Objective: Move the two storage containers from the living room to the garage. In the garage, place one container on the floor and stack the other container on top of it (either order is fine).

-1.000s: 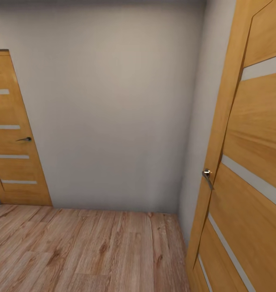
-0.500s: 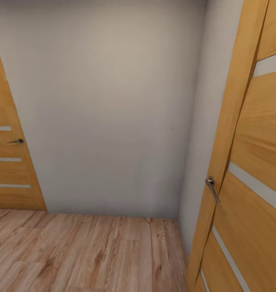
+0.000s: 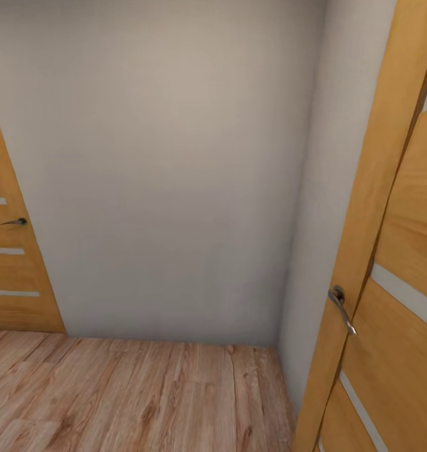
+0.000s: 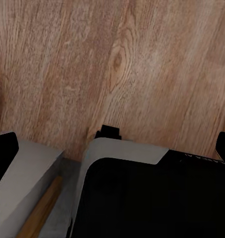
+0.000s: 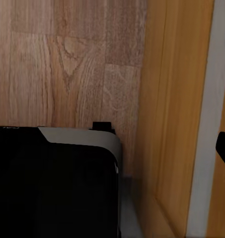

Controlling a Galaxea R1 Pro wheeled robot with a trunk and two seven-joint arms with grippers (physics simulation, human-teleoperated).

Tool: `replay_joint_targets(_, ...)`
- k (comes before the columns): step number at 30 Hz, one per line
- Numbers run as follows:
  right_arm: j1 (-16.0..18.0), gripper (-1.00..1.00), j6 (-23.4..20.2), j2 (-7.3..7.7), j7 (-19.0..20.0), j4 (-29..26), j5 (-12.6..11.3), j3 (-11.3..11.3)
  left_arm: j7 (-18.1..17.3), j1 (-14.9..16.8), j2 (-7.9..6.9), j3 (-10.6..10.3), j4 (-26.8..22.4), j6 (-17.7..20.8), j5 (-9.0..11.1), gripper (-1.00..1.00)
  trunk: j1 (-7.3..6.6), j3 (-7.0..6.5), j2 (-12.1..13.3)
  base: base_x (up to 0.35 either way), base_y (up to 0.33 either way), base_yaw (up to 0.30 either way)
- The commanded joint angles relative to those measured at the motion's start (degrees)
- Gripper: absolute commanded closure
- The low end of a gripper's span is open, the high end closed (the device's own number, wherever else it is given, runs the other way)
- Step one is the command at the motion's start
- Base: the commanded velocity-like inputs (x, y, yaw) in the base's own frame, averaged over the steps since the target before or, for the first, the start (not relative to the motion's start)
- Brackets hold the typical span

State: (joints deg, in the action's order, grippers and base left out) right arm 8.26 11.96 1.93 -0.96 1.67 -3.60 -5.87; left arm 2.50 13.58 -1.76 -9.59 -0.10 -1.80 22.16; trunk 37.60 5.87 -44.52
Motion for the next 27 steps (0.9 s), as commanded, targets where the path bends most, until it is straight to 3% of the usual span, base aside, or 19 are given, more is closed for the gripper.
replay_joint_targets(1, 0.09, -1.0, 0.31, -0.03, -0.1, 0.18, -0.37, -0.48, 0.14, 0.04, 0.01, -0.48, 0.01, -0.13, 0.43, -1.0, 0.04, 0.09, -0.06, 0.32, 0.0, 0.0)
replay_joint_targets(16, 0.09, -1.0, 0.43, -0.2, -0.1, 0.18, -0.44, -0.46, 0.14, 0.03, 0.0, -0.43, 0.01, -0.13, 0.43, -1.0, 0.04, 0.09, -0.06, 0.322, 0.0, 0.002)
replay_joint_targets(27, 0.09, -1.0, 0.43, -0.17, -0.1, 0.18, -0.44, -0.46, 0.14, 0.04, 0.0, -0.47, 0.01, -0.13, 0.43, -1.0, 0.04, 0.09, -0.06, 0.322, 0.0, 0.23)
